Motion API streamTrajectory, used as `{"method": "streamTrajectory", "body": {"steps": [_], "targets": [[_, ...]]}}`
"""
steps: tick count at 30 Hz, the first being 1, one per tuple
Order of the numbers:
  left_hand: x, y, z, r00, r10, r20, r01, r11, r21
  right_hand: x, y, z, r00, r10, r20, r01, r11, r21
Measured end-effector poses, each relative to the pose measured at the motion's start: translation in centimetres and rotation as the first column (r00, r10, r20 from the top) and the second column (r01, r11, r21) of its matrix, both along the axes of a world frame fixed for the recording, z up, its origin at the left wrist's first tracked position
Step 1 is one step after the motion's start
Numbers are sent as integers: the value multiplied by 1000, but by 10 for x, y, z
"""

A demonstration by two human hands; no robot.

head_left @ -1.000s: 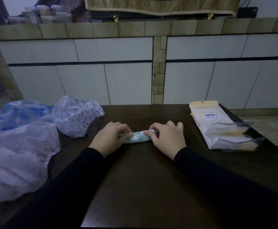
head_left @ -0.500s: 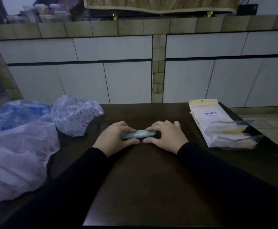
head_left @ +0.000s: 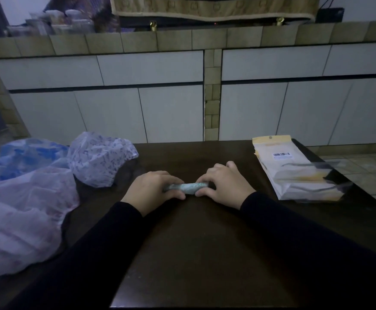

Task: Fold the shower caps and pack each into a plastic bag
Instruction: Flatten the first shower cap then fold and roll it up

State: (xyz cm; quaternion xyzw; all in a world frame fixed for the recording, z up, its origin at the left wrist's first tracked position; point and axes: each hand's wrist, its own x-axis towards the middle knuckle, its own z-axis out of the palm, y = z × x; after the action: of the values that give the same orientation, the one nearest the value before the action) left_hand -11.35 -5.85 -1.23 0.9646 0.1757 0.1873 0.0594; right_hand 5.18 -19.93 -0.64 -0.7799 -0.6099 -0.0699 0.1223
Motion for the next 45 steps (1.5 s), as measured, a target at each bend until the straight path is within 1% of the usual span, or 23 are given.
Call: {"method": "streamTrajectory", "body": {"steps": [2, 5, 11, 14, 16, 18, 20, 22, 24, 25, 28, 29, 31, 34, 35, 38, 40, 43, 45], "targets": [[1, -3, -1, 1000, 7, 24, -8, 1000, 29, -3, 0, -2, 1000, -3, 17, 3, 1000, 27], [3, -6, -4, 997, 12, 78, -15, 999, 41, -4, 0, -4, 1000, -4, -8, 5, 999, 43], [3, -6, -6, 992, -29, 124, 17, 995, 97, -6, -1, 1, 1000, -6, -9, 6, 1000, 4], [2, -7, -6, 980, -42, 193, 18, 992, 124, -7, -9, 16, 1000, -23, 17, 23, 1000, -5], [3, -8, -4, 968, -46, 248, 17, 993, 117, -3, -20, 35, 998, -66, -17, 67, 995, 73], [6, -9, -2, 961, -42, 275, 9, 992, 122, 6, -34, 55, 989, -128, -72, 140, 972, 188], [11, -12, -2, 955, -47, 292, 7, 991, 137, 21, -51, 73, 968, -211, -137, 242, 930, 276], [20, -17, -2, 950, -63, 305, 16, 988, 155, 41, -68, 87, 927, -313, -208, 366, 874, 320], [31, -22, 0, 943, -74, 325, 21, 986, 165, 67, -81, 91, 860, -455, -229, 507, 807, 301], [38, -25, 0, 939, -77, 336, 22, 986, 164, 81, -86, 87, 811, -539, -226, 584, 768, 263], [55, -29, 1, 934, -90, 346, 36, 986, 161, 113, -95, 63, 650, -737, -185, 754, 656, 38], [59, -29, 1, 934, -98, 345, 43, 986, 162, 119, -97, 54, 612, -772, -172, 779, 626, -41], [65, -29, 0, 934, -107, 340, 56, 986, 157, 128, -100, 41, 567, -805, -178, 792, 591, -153], [68, -27, -1, 934, -101, 344, 55, 988, 141, 131, -102, 32, 537, -814, -222, 779, 579, -240], [68, -27, -1, 934, -94, 345, 49, 989, 137, 131, -102, 30, 539, -814, -216, 779, 579, -239], [67, -25, -2, 928, -70, 366, 29, 993, 115, 129, -103, 29, 557, -814, -167, 799, 579, -160], [65, -24, -2, 928, -51, 369, 19, 996, 88, 127, -103, 31, 565, -818, -112, 811, 575, -112], [63, -25, -1, 930, -52, 364, 22, 996, 88, 120, -101, 35, 568, -823, -20, 821, 569, -49], [62, -27, 0, 926, -53, 374, 23, 996, 86, 114, -101, 40, 580, -815, -11, 815, 580, 15]]}}
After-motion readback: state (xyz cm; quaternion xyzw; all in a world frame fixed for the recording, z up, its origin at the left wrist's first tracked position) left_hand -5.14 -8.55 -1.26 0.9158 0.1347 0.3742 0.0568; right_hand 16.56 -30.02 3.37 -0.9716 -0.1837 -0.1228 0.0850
